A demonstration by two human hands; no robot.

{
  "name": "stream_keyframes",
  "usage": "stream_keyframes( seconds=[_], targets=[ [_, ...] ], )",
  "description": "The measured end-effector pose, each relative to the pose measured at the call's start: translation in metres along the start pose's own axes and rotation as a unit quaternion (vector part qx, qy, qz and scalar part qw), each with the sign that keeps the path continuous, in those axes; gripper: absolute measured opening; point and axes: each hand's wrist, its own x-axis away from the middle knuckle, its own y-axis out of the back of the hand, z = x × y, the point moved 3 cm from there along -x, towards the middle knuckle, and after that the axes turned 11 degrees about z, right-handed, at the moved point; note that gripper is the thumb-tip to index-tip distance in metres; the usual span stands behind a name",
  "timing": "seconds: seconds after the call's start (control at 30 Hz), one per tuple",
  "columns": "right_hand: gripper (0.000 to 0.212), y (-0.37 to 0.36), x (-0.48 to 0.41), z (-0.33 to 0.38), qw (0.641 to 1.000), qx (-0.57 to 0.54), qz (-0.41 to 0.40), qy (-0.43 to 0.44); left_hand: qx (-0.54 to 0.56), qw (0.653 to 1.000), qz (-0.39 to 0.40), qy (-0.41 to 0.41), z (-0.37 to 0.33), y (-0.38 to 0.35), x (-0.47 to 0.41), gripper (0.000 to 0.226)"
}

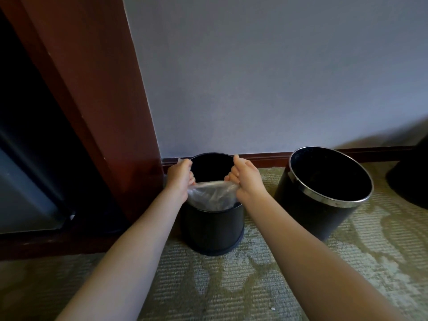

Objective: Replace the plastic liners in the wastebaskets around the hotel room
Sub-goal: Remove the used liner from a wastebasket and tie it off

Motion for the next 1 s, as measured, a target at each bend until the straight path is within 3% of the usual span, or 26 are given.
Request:
stream_keyframes(
  seconds=[0.07,0.13,0.23,0.3,0.33,0.43,0.57,0.67,0.77,0.83,0.93,1.0],
  targets=[
    [0.026,0.000,0.001,0.003,0.999,0.047,-0.019,0.016,0.000,1.000,-0.025,-0.013,-0.003,0.007,-0.004,0.034],
    [0.018,0.002,0.003,0.005,0.976,0.213,-0.038,0.031,0.000,0.999,-0.038,-0.018,-0.005,0.012,-0.005,0.034],
    [0.018,0.001,0.007,0.000,0.884,0.466,0.000,0.034,-0.037,0.999,0.007,-0.020,-0.005,0.003,-0.001,0.031],
    [0.016,0.001,0.005,-0.010,0.824,0.564,0.039,0.013,-0.045,0.996,0.063,-0.034,-0.006,-0.011,0.005,0.029],
    [0.014,0.002,0.003,-0.014,0.814,0.580,0.044,0.002,-0.042,0.994,0.090,-0.044,-0.007,-0.017,0.009,0.029],
    [0.005,0.009,0.000,-0.017,0.826,0.563,0.035,-0.009,-0.070,0.984,0.148,-0.071,-0.005,-0.026,0.014,0.023],
    [0.013,0.014,-0.001,-0.003,0.834,0.550,-0.002,0.045,-0.146,0.969,0.187,-0.070,-0.001,-0.032,0.020,0.028],
    [0.014,0.017,0.002,0.009,0.803,0.585,-0.041,0.106,-0.235,0.952,0.179,-0.081,0.000,-0.036,0.017,0.022],
    [0.022,0.016,0.007,0.019,0.752,0.647,-0.025,0.123,-0.293,0.935,0.186,-0.074,0.003,-0.039,0.013,0.018],
    [0.020,0.012,0.010,0.027,0.732,0.668,0.009,0.134,-0.323,0.916,0.230,-0.060,0.005,-0.043,0.014,0.035],
    [0.009,0.003,0.015,0.042,0.747,0.652,0.034,0.124,-0.332,0.894,0.297,-0.059,0.004,-0.050,0.020,0.062],
    [0.014,-0.002,0.017,0.053,0.759,0.641,0.048,0.107,-0.315,0.886,0.330,-0.087,0.003,-0.057,0.025,0.061]
  ],
)
